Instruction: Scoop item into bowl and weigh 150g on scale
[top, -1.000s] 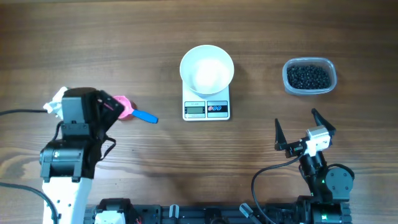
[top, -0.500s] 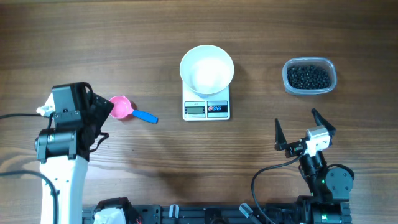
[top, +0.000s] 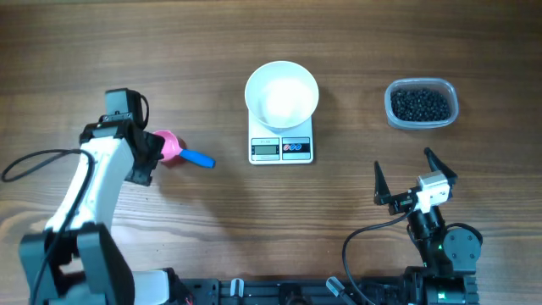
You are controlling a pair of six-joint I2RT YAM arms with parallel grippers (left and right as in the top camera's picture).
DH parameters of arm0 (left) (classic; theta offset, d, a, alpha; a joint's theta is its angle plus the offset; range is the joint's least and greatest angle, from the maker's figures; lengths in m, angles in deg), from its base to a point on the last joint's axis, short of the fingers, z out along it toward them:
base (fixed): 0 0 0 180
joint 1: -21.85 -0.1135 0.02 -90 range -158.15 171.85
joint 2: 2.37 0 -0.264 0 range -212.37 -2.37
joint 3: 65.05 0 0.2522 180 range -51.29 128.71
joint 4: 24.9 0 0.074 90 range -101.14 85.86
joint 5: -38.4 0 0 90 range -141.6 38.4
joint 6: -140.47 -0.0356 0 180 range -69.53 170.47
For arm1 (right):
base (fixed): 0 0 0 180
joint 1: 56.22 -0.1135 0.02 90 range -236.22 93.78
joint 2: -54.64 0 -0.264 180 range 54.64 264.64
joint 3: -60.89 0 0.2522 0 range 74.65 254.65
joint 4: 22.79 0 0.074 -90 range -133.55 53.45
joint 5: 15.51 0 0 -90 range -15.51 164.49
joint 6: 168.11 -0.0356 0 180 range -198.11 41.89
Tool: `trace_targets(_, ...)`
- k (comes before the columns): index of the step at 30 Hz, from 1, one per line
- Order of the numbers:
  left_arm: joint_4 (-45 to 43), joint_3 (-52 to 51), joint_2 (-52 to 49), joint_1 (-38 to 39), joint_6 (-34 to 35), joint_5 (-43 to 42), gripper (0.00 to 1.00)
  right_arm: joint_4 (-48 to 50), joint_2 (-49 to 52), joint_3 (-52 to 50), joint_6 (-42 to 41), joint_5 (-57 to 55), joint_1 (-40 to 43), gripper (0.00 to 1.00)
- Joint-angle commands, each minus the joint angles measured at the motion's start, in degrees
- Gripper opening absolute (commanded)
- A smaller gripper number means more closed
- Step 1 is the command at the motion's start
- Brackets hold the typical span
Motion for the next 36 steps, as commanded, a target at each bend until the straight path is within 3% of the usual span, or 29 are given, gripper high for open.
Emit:
trace_targets(1, -2.2, 0.5, -4.1, -0.4, 1.2, -0.3, 0.57, 0.2, -0.5, -0.1, -0.3, -0.5, -0.3, 1.00)
trace_targets(6, -8.2, 0.4, -9.9, -0.4, 1.2, -0.3, 0.53, 0.2, -0.5, -0.1, -0.4, -0.5, -0.3, 1.00)
trace_targets(8, -9.8, 0.4, -11.3, -0.4, 1.2, -0.7, 0.33, 0.1, -0.5, -0.1, -0.3, -0.5, -0.3, 1.00)
trace_targets(10, -9.8, 0.4, -11.7, -0.4, 1.2, -0.7, 0.04, 0.2, -0.5, -0.1, -0.4, -0.5, -0.3, 1.00)
trace_targets(29, -1.8, 0.4, -4.7, -0.4, 0.2, -2.0, 0.04, 0.2, -0.5, -0.1, -0.4, -0.5, -0.3, 1.00)
trace_targets(34, -1.8, 0.4, 0.0, -0.4, -7.1, 1.3, 0.04, 0.2, -0.5, -0.1, -0.4, -0.5, -0.3, 1.00)
trace_targets(36, -1.6, 0.4, 2.7, -0.4, -7.1, 1.5, 0.04, 0.1, -0.5, -0.1, -0.4, -0.5, -0.3, 1.00)
